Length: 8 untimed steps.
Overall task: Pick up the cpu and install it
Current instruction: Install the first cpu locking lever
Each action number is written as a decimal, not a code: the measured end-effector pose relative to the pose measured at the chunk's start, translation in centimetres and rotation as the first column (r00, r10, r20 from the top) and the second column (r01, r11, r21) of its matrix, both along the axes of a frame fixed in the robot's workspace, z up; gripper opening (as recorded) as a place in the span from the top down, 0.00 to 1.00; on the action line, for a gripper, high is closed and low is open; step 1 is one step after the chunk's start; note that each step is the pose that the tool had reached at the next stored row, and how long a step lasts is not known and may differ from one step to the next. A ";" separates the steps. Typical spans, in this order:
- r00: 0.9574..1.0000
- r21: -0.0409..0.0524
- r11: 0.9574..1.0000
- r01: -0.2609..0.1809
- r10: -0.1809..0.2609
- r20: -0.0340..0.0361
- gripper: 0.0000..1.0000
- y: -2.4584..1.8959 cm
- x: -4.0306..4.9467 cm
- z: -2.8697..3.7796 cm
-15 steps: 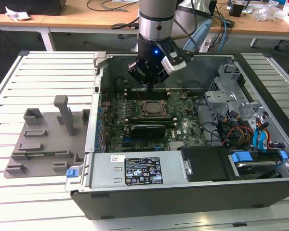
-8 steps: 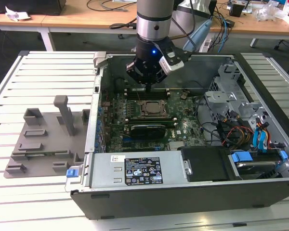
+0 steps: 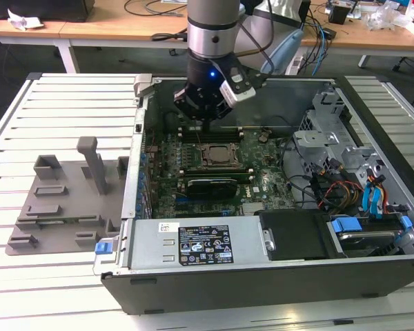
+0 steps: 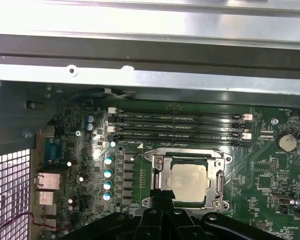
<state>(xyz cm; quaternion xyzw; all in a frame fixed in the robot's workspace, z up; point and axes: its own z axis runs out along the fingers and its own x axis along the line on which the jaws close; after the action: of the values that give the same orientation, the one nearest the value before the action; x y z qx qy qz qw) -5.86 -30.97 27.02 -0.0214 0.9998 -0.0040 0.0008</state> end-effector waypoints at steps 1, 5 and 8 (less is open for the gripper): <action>1.000 0.000 1.000 0.000 0.000 0.000 0.89 0.02 -0.14 0.00; 1.000 0.000 1.000 0.000 0.000 0.000 0.89 0.39 -1.45 0.00; 1.000 0.000 1.000 0.000 0.000 0.000 0.89 0.93 -2.75 -0.10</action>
<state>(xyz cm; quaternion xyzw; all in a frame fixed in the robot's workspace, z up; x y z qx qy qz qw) -8.61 -30.04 26.92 -0.0214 0.9998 -0.0040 0.0009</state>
